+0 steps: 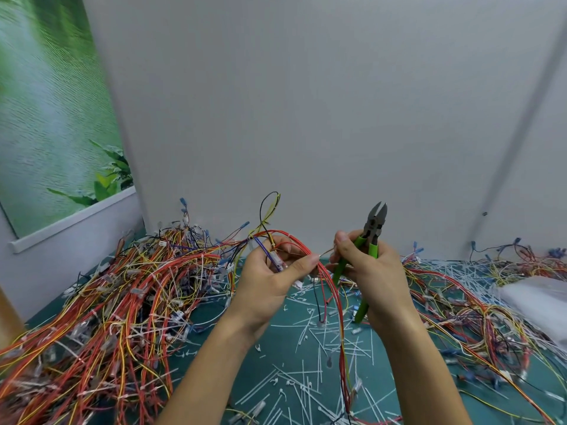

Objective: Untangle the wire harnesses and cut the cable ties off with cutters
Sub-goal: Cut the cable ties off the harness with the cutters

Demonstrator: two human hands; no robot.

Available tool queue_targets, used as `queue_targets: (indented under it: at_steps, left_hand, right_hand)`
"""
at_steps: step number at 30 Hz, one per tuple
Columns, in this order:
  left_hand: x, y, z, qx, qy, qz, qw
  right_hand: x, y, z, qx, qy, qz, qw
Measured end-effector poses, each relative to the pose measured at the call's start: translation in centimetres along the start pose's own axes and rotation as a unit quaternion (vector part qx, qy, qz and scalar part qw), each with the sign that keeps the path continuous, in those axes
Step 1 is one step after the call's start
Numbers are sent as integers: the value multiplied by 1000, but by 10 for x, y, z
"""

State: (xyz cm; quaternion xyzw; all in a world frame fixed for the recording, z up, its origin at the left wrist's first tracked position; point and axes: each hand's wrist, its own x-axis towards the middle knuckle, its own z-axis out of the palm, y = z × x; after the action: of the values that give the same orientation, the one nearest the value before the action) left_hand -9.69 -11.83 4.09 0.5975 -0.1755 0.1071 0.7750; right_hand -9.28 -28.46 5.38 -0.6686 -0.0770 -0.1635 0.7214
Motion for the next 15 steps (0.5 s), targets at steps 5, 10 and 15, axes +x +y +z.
queue_targets:
  at_steps: [5, 10, 15]
  left_hand:
    - [0, 3, -7, 7, -24, 15, 1000]
    - [0, 17, -21, -16, -44, 36, 998]
    - [-1, 18, -22, -10, -36, 45, 998]
  right_hand:
    - [4, 3, -3, 13, 27, -18, 999]
    - [22, 6, -25, 289, 54, 70, 953]
    - [28, 11, -39, 556, 86, 194, 804]
